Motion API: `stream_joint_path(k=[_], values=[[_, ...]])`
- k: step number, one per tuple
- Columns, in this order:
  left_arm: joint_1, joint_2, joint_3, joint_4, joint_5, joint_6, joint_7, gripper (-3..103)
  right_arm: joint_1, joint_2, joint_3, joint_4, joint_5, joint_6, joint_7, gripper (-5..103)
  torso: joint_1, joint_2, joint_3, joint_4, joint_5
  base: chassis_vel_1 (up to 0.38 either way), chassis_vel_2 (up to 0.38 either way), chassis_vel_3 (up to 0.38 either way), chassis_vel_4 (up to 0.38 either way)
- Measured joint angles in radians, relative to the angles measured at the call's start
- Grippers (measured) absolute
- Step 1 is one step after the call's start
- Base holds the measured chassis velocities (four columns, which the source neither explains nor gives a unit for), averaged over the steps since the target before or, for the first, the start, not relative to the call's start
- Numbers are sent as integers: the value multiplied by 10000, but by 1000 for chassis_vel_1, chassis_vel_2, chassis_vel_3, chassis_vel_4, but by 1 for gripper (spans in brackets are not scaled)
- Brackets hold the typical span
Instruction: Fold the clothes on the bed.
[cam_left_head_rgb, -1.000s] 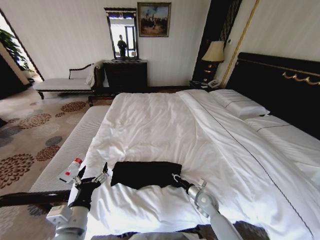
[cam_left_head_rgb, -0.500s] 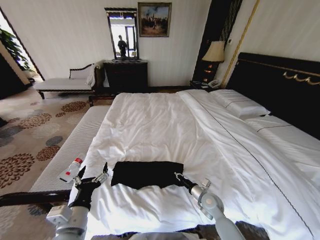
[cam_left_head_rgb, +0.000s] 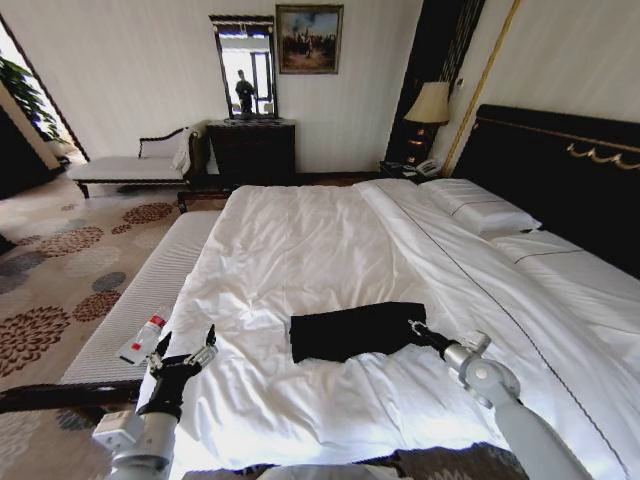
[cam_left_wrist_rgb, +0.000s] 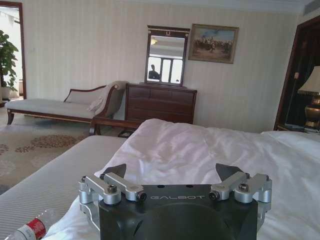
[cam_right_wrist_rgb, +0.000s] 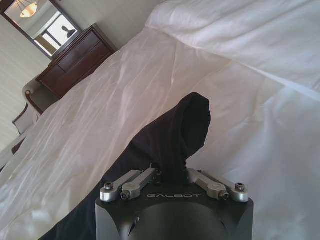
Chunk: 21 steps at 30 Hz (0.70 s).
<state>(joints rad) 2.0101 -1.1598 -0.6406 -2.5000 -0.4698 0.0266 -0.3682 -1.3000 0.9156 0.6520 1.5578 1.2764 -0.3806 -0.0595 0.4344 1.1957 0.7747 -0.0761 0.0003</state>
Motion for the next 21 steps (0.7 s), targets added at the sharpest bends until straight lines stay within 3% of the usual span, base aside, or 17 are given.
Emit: stream_joint_path(k=[5,11,17,21], values=[[0,0,0,0,0,0,0,100,17,-78,-36,-24,-379,71,57,8,0,-1,0,2,0,0,0,0,0],[0,0,1,0,0,-1,-2,100,-370,14,-757,1901,-1413,129,412,8,-1,0,-1,1,-5,0,0,0,0],[0,0,0,0,1,-1,-1,100,-312,268,-1715,3096,-1227,-58,1124,8,0,0,0,3,-5,0,0,0,0],[0,1,1,0,1,-1,-2,100,320,784,-2947,3385,-704,-345,1820,8,0,0,0,1,-4,0,0,0,0]])
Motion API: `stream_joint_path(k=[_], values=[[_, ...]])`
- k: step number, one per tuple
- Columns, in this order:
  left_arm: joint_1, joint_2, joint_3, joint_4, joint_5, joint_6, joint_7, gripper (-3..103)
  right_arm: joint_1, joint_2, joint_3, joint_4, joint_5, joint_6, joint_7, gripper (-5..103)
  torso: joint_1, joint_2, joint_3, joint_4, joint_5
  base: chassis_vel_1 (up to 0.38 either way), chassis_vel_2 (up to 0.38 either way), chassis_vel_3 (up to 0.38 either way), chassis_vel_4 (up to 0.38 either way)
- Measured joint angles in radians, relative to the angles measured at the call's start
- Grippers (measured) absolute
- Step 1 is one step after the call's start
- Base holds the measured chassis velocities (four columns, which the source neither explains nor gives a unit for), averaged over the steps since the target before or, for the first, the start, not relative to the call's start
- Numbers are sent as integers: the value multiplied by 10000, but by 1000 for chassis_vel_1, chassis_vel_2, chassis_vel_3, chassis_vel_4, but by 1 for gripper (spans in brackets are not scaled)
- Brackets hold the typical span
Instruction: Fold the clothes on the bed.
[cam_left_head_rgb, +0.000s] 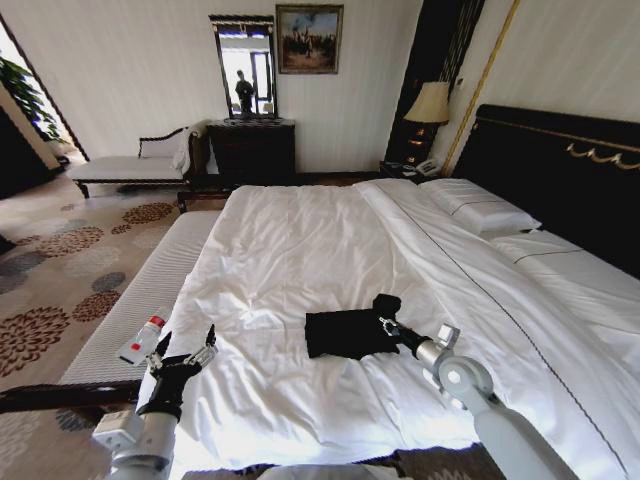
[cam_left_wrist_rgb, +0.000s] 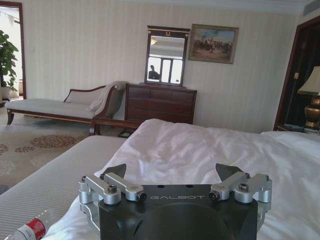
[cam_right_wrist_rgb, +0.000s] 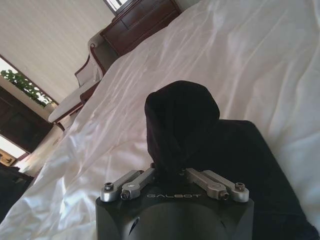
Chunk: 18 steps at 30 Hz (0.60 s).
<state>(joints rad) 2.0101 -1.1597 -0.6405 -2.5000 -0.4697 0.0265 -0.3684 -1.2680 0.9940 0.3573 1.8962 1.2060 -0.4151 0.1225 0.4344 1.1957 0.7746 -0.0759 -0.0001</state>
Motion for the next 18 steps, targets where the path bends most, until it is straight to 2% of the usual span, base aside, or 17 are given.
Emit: stream_joint_path(k=[2,7,12,18], values=[[0,-1,-1,0,0,0,1,100,149,80,-247,-64,5,-20,59,8,0,0,0,6,0,0,0,0,0],[0,0,-1,0,0,0,0,100,743,379,-1425,-800,-361,0,73,8,0,0,0,-3,-2,0,0,0,0],[0,0,-1,0,0,0,0,100,1302,752,-1840,-1738,-494,193,0,8,0,-1,0,1,0,0,0,0,0],[0,0,-1,0,0,0,0,100,1552,1156,-1842,-2107,-219,346,-89,8,1,-1,1,-1,-1,0,0,0,0]])
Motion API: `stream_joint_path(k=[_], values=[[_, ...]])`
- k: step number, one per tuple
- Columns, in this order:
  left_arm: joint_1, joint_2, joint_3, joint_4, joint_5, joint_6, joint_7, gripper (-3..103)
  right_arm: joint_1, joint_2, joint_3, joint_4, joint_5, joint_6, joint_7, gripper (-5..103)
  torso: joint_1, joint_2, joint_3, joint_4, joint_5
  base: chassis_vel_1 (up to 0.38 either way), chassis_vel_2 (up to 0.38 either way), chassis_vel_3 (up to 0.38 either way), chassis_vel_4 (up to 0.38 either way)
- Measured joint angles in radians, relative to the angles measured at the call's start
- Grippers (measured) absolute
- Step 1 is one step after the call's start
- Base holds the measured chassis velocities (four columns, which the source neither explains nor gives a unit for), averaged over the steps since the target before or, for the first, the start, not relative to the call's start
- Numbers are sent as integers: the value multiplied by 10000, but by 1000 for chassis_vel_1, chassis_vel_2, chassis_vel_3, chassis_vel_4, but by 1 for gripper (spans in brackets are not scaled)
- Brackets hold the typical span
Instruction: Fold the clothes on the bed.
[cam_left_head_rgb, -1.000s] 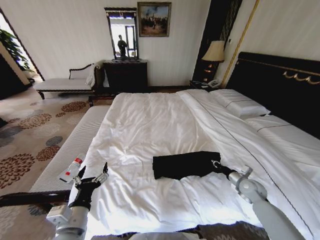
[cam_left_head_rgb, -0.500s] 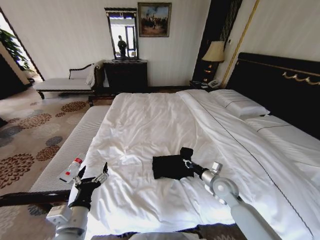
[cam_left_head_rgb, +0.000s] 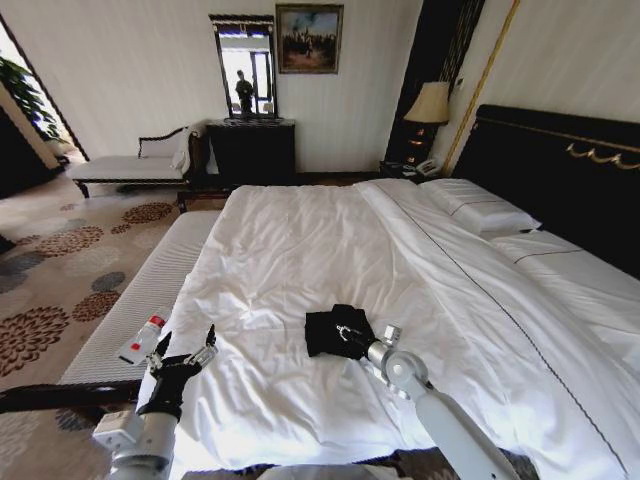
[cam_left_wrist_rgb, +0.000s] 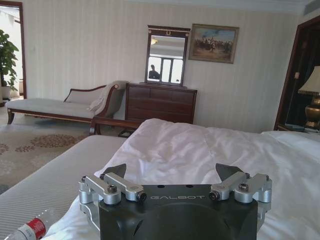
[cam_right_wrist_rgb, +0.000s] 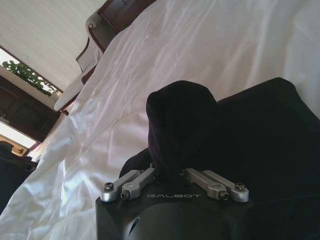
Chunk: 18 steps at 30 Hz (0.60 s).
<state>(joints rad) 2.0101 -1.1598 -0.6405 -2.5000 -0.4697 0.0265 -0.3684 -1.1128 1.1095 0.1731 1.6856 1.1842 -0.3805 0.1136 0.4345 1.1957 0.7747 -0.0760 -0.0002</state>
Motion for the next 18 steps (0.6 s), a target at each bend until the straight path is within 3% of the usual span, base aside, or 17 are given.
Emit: stream_joint_path(k=[6,13,14,18], values=[[0,0,0,0,0,0,0,100,-76,331,155,131,108,64,54,8,-1,0,0,4,1,0,0,0,0],[0,0,0,0,0,0,0,100,-48,253,-36,-136,-251,202,88,8,-1,0,0,1,3,0,0,0,0],[0,0,0,0,0,0,0,100,56,410,-176,-330,-677,571,88,9,-1,0,0,1,3,0,0,0,0],[0,0,0,0,0,0,0,100,116,559,-248,-291,-712,793,147,20,0,0,0,3,1,0,0,0,0]])
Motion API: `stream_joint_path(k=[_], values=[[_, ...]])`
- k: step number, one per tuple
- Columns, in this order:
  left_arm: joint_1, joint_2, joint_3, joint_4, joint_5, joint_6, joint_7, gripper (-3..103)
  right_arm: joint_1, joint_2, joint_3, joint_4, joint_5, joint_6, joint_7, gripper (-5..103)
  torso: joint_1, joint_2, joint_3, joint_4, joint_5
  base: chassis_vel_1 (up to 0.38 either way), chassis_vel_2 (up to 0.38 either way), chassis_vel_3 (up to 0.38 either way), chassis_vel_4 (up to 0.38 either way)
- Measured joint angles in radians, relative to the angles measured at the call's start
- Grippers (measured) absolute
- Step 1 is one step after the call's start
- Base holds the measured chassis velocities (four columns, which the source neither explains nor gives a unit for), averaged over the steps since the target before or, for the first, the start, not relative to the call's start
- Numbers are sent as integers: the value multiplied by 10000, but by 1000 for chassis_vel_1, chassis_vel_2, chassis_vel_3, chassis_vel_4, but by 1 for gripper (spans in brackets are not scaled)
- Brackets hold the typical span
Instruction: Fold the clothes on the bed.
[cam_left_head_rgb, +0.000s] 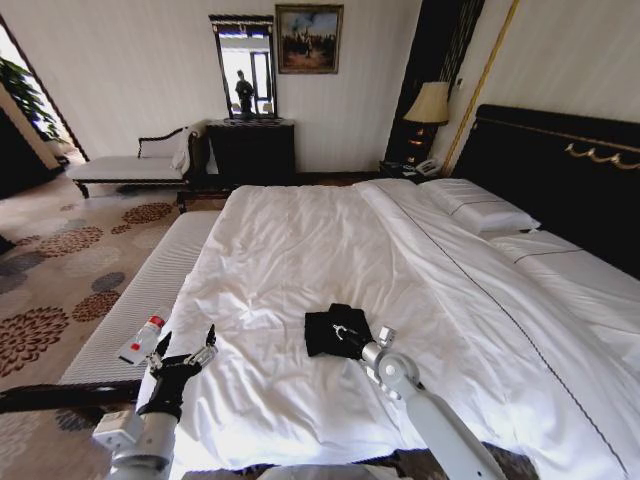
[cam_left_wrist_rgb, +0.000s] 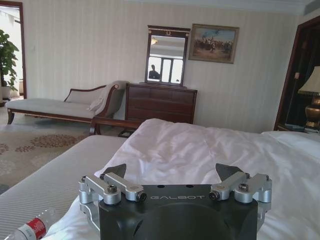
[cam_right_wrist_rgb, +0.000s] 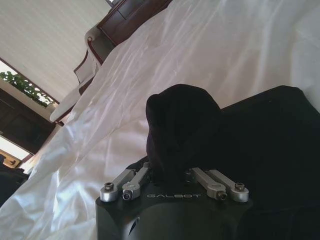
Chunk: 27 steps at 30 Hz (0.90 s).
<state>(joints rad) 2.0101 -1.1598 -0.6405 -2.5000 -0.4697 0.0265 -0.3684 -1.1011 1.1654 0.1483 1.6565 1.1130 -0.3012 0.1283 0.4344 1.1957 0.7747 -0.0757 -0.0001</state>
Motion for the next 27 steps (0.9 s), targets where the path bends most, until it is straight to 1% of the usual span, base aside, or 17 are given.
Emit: stream_joint_path(k=[3,5,8,9,12,13,14,15,17,18,19,20,21,23,24,25,27], values=[[0,0,0,0,0,0,0,100,-68,140,-94,382,60,91,34,36,0,0,0,-1,0,0,0,0,0],[0,0,0,0,0,0,0,100,-86,150,-137,451,11,125,34,36,0,0,0,-2,0,0,0,0,0],[0,0,0,0,0,-1,0,100,-255,126,-492,753,-663,660,17,52,0,0,0,1,0,0,0,0,0],[0,0,0,0,0,-1,0,100,-255,126,-492,753,-663,660,17,52,0,0,0,1,0,0,0,0,0],[0,0,0,0,0,0,0,100,-744,38,-656,1451,-1278,912,-11,69,0,0,0,-2,0,0,0,0,0],[0,0,0,0,0,0,0,100,-982,86,-622,1645,-1554,1064,-68,69,0,0,0,-2,-1,0,0,0,0],[0,0,0,0,0,0,0,100,-1220,203,-519,1808,-1763,1220,-135,74,0,0,0,-3,1,0,0,0,0],[0,0,0,0,0,0,0,100,-1220,203,-519,1808,-1763,1220,-135,74,0,0,0,-3,1,0,0,0,0],[0,0,0,0,0,0,0,100,-1607,455,-176,1927,-2026,1629,-249,85,-1,1,-2,-3,-1,0,0,0,0],[0,0,0,0,0,-1,0,100,-1683,541,-38,1813,-2138,1871,-293,90,-1,1,-2,-5,0,0,0,0,0],[0,0,0,0,0,0,0,100,-1701,636,161,1529,-2311,2199,-326,90,-2,1,-2,-3,-1,0,0,0,0],[0,0,0,0,0,0,0,100,-1701,636,161,1529,-2311,2199,-326,90,-2,1,-2,-3,-1,0,0,0,0],[0,0,0,0,0,-1,0,100,-1661,697,274,1290,-2404,2391,-334,95,-3,1,-2,-4,-3,0,0,0,0],[0,0,0,1,0,-1,0,100,-1171,988,456,187,-2706,3203,-226,100,-2,0,-1,-3,2,0,0,0,0],[0,0,0,0,0,-1,0,100,-803,1161,437,-426,-2968,3631,-166,100,-1,0,-1,-1,1,0,0,0,0],[0,0,0,0,0,-1,0,100,-803,1161,437,-426,-2968,3631,-166,100,-1,0,-1,-1,1,0,0,0,0],[0,-1,0,1,0,-1,1,100,-326,1365,329,-1292,-3503,4125,-146,100,-1,0,0,2,1,0,0,0,0]])
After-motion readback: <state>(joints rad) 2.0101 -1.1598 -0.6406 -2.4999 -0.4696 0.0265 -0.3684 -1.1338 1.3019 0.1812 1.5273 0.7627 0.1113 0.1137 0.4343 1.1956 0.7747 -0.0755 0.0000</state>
